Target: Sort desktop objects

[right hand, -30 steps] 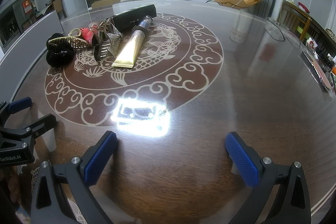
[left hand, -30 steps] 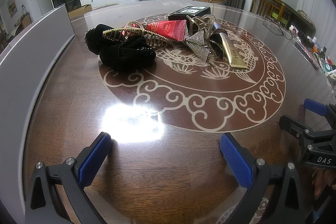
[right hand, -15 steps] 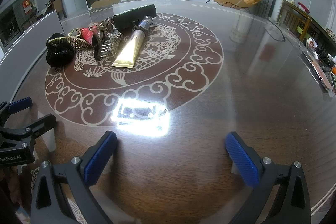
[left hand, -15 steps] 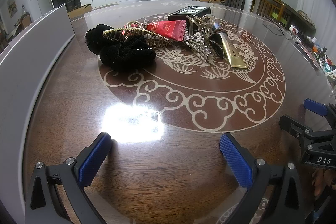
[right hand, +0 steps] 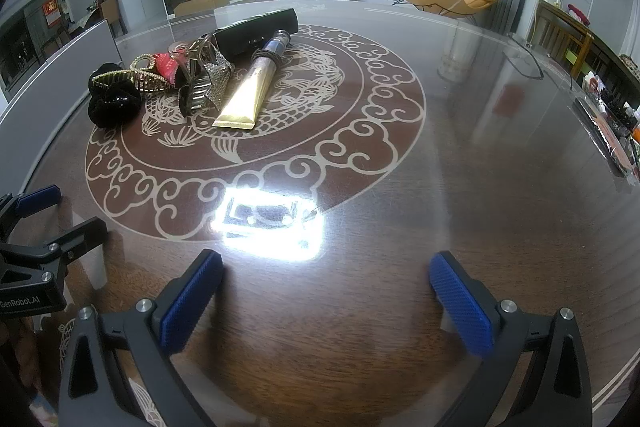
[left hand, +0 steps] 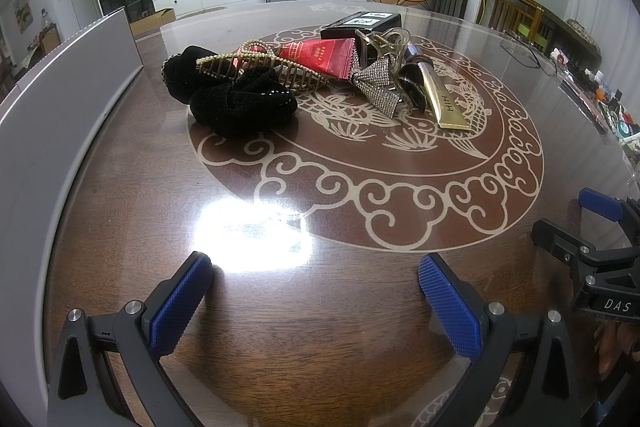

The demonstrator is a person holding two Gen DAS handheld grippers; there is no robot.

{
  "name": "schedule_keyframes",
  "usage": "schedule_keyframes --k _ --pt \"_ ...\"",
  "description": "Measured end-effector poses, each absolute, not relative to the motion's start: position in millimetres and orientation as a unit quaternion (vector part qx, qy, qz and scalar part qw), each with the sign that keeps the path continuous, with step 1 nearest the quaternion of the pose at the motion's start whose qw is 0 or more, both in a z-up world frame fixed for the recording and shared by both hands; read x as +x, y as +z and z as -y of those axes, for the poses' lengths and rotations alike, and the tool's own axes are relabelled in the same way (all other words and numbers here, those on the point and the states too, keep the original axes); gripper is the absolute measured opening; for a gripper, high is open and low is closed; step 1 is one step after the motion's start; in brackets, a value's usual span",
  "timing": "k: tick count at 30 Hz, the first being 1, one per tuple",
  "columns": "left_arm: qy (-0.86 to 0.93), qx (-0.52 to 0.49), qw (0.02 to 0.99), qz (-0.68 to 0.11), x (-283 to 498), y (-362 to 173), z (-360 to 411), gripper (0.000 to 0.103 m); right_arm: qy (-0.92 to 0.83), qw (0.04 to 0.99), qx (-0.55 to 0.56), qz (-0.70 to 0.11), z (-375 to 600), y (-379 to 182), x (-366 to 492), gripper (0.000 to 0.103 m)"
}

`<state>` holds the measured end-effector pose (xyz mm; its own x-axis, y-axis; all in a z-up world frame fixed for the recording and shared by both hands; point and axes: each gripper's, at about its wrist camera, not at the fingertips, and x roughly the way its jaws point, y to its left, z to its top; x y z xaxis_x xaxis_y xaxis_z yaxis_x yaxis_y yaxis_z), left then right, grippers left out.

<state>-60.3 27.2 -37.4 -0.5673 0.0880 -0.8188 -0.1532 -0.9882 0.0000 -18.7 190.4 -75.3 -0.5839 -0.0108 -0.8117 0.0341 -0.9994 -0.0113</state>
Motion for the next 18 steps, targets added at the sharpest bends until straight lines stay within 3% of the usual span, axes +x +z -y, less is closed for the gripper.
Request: schedule_keyframes --k 18 --pt "0.885 -0.46 0.068 -0.036 -60.1 -35.3 -25.1 0.103 -0.89 0.013 0.456 -0.013 -190.6 -75.3 -18.7 0.103"
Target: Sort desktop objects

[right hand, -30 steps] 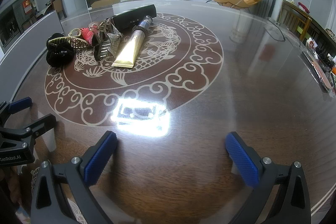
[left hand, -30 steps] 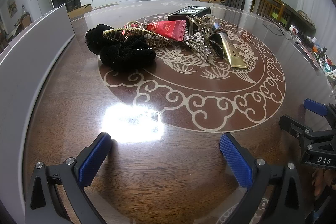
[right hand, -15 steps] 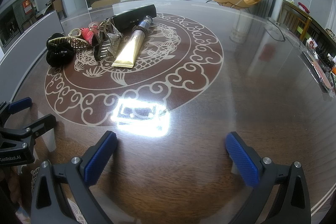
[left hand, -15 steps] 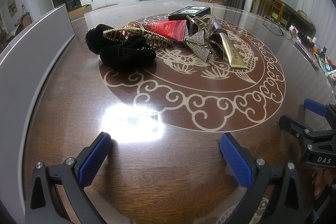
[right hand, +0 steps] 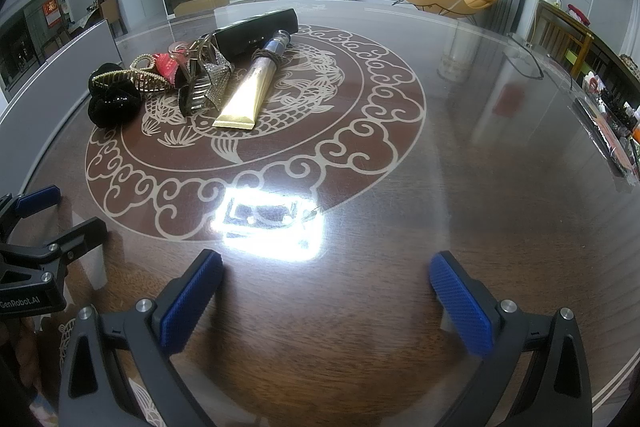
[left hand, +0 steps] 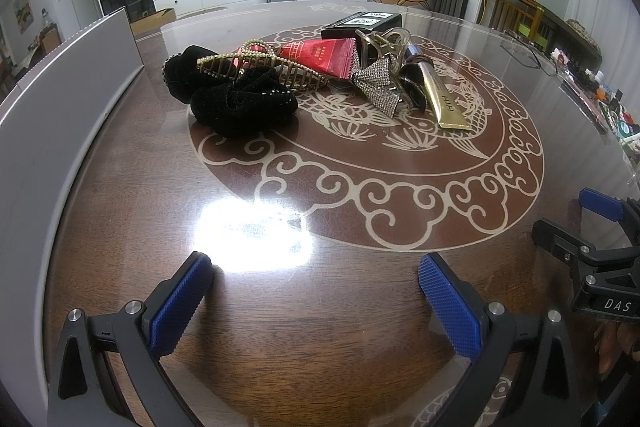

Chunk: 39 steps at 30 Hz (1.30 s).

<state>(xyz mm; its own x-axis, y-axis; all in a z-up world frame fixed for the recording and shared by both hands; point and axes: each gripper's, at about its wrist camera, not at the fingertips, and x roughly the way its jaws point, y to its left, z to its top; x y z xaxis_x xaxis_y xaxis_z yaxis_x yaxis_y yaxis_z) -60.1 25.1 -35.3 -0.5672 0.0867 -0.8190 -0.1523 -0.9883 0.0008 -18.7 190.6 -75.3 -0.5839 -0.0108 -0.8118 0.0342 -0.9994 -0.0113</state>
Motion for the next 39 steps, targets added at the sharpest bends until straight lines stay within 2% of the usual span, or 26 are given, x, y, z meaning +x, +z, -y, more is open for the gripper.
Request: schedule_keyframes --k 39 --pt "0.884 -0.462 0.066 -0.036 -54.9 -32.8 -17.7 0.103 -0.89 0.013 0.456 -0.013 -191.1 -75.2 -18.3 0.103"
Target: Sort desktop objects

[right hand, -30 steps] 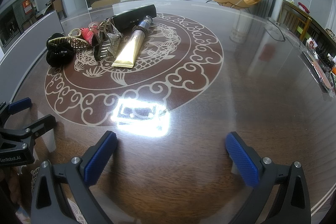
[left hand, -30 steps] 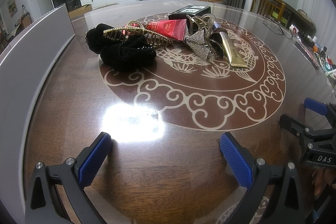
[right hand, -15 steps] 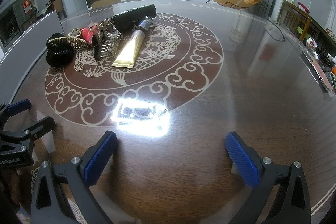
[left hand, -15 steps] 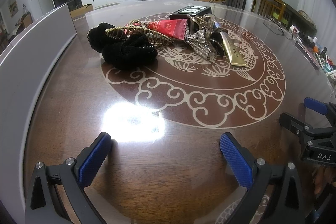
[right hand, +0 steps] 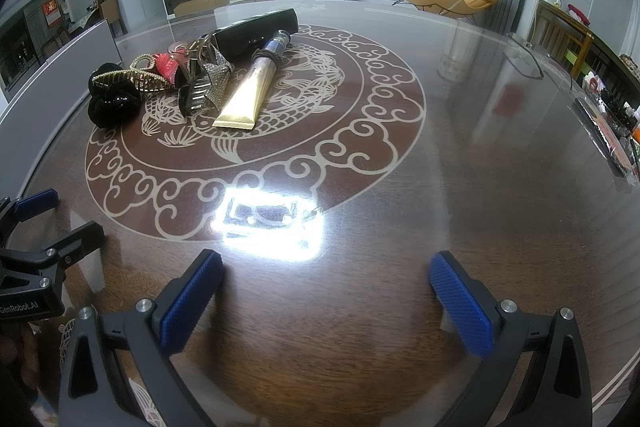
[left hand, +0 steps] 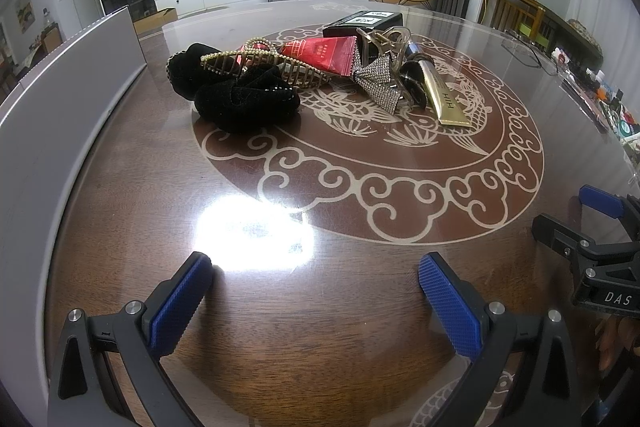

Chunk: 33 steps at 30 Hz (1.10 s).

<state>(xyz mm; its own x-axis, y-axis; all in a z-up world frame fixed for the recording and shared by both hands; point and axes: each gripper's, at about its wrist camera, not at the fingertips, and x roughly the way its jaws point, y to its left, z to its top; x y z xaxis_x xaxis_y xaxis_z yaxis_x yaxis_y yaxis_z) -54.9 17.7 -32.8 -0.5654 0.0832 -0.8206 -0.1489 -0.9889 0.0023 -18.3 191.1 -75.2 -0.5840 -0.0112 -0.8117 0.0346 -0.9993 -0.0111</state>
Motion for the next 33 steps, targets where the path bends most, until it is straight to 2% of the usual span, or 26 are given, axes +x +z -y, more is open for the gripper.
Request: schedule_keyframes --k 5,9,16,22,25,26,27,28,30,33 --pt "0.882 -0.469 0.038 -0.027 -53 -29 -8 0.103 -0.89 0.013 0.456 -0.013 -191 -75 -18 0.103" --pt "0.893 -0.449 0.03 0.017 -54 -13 23 0.103 -0.89 0.013 0.456 -0.013 -191 -75 -18 0.103" --pt "0.888 -0.452 0.041 0.078 -106 9 40 0.103 -0.89 0.013 0.456 -0.013 -191 -75 -18 0.103" --pt "0.882 -0.469 -0.018 0.046 -168 -2 24 0.103 -0.89 0.013 0.456 -0.013 -191 -75 -18 0.103" --pt "0.877 -0.477 -0.035 0.056 -185 -11 30 0.103 -0.89 0.013 0.456 -0.013 -191 -75 -18 0.103" --pt "0.881 -0.469 -0.03 0.062 -185 -12 33 0.089 -0.89 0.013 0.456 -0.013 -191 -75 -18 0.103" --pt "0.884 -0.463 -0.019 0.066 -184 -11 34 0.062 -0.89 0.013 0.456 -0.013 -191 -75 -18 0.103" --pt "0.884 -0.462 -0.005 0.067 -182 -11 34 0.048 -0.89 0.013 0.456 -0.013 -191 -75 -18 0.103" --pt "0.891 -0.452 -0.008 0.045 -173 -8 34 0.041 -0.89 0.013 0.456 -0.013 -191 -75 -18 0.103" --pt "0.892 -0.451 0.016 0.021 -146 -3 35 0.039 -0.89 0.013 0.456 -0.013 -191 -75 -18 0.103"
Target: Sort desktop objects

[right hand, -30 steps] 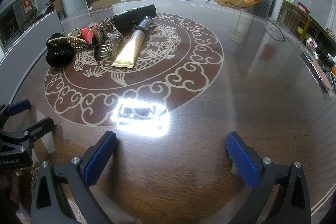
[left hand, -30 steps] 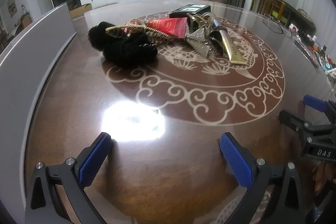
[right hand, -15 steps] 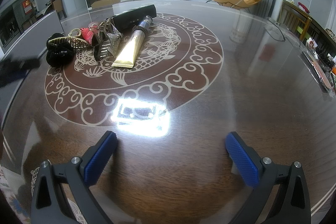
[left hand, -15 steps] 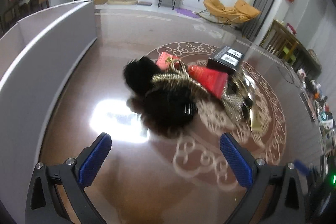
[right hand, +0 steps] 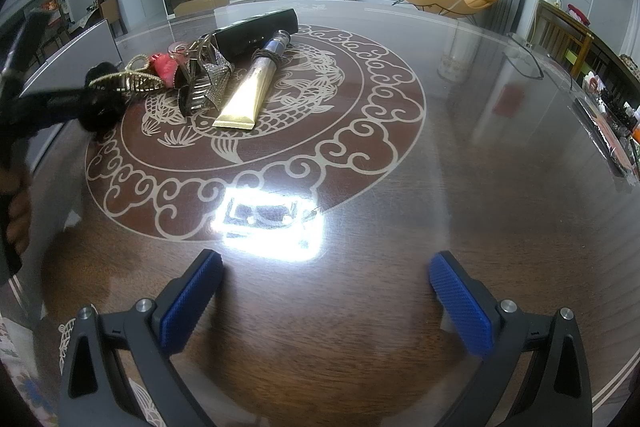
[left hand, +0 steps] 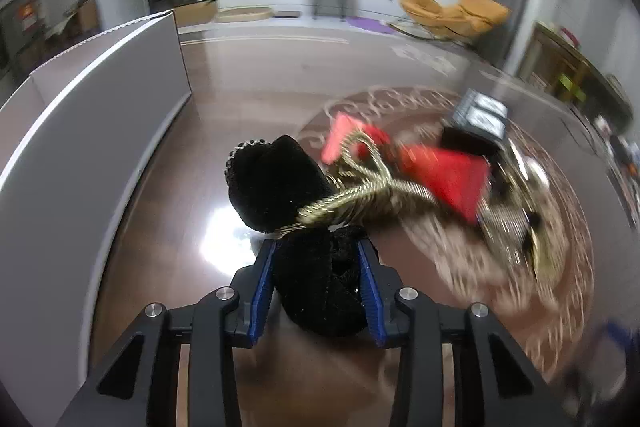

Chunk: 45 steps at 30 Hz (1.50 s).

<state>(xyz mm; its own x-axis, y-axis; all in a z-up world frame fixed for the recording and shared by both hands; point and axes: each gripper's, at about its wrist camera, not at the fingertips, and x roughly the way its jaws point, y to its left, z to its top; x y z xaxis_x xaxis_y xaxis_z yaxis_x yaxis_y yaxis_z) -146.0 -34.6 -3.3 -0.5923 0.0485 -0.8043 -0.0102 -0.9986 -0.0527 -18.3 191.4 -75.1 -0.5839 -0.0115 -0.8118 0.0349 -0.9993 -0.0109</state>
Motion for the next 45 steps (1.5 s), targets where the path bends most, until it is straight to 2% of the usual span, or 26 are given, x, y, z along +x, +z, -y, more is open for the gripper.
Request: schedule_keyframes --k 8,15,17,19,20,21,24,27,35,39,41,43,45 --pt "0.877 -0.472 0.085 -0.004 -50 1 46 0.039 -0.89 0.013 0.456 -0.013 -192 -75 -18 0.103" --pt "0.88 -0.464 0.103 -0.013 -22 -2 42 0.04 -0.89 0.013 0.456 -0.013 -192 -75 -19 0.103" --pt "0.881 -0.462 0.099 -0.007 -19 -2 46 0.046 -0.89 0.013 0.456 -0.013 -192 -75 -19 0.103" --pt "0.883 -0.461 0.09 -0.005 -19 -4 51 0.062 -0.89 0.013 0.456 -0.013 -192 -75 -19 0.103" --pt "0.885 -0.458 0.085 -0.005 -18 -2 51 0.075 -0.89 0.013 0.456 -0.013 -192 -75 -19 0.103" --pt "0.89 -0.449 0.078 -0.005 -14 1 54 0.083 -0.89 0.013 0.456 -0.013 -192 -75 -19 0.103" --pt "0.899 -0.431 0.079 0.003 -6 10 61 0.089 -0.89 0.013 0.456 -0.013 -192 -75 -19 0.103" --pt "0.9 -0.429 0.077 0.006 -11 12 64 0.09 -0.89 0.013 0.456 -0.013 -192 -75 -19 0.103" --pt "0.884 -0.465 0.042 0.012 -43 -14 43 0.089 -0.89 0.013 0.456 -0.013 -192 -75 -19 0.103" --pt "0.891 -0.454 0.024 -0.011 -40 -20 42 0.049 -0.892 0.047 0.45 0.006 -194 -72 -21 0.103" --pt "0.895 -0.444 0.028 -0.012 -36 -19 46 0.041 -0.887 0.073 0.457 0.009 -194 -68 -38 0.103" --pt "0.898 -0.439 0.032 -0.015 -32 -20 48 0.041 -0.885 0.071 0.46 0.004 -192 -61 -67 0.1" --pt "0.899 -0.437 0.035 -0.023 -28 -21 48 0.041 -0.882 0.073 0.464 0.015 -191 -56 -100 0.089"
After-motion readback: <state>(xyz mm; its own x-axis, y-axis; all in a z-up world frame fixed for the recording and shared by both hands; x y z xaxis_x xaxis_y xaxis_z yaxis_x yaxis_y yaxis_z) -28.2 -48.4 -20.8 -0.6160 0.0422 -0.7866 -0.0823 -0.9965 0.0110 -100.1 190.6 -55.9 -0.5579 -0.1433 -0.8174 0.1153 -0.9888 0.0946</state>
